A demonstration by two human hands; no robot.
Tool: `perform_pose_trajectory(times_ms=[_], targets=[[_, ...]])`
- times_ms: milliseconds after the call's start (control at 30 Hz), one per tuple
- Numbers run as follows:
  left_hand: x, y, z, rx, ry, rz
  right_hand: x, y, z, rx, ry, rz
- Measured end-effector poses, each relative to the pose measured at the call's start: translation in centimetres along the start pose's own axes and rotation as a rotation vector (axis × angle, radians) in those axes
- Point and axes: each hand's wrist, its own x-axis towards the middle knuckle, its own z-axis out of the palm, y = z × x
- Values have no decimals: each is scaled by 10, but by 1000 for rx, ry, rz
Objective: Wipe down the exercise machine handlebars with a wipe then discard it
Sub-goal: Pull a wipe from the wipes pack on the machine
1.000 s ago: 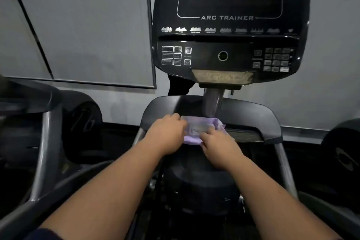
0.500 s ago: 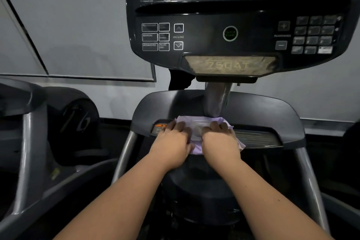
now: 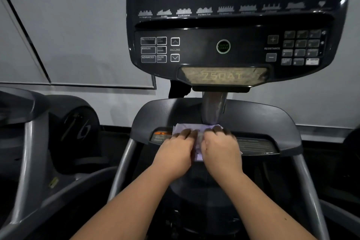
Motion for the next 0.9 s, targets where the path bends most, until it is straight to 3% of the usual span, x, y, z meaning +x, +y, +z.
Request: perform_pose_trajectory(times_ms=[133, 467, 900], targets=[[-10, 3, -13, 34, -26, -6, -3, 2, -25, 138, 276, 16], [-65, 29, -112, 63, 236, 36, -26, -27, -106, 226, 353, -20], [-226, 51, -301, 240, 827, 145, -67, -177, -296, 723, 560, -56]])
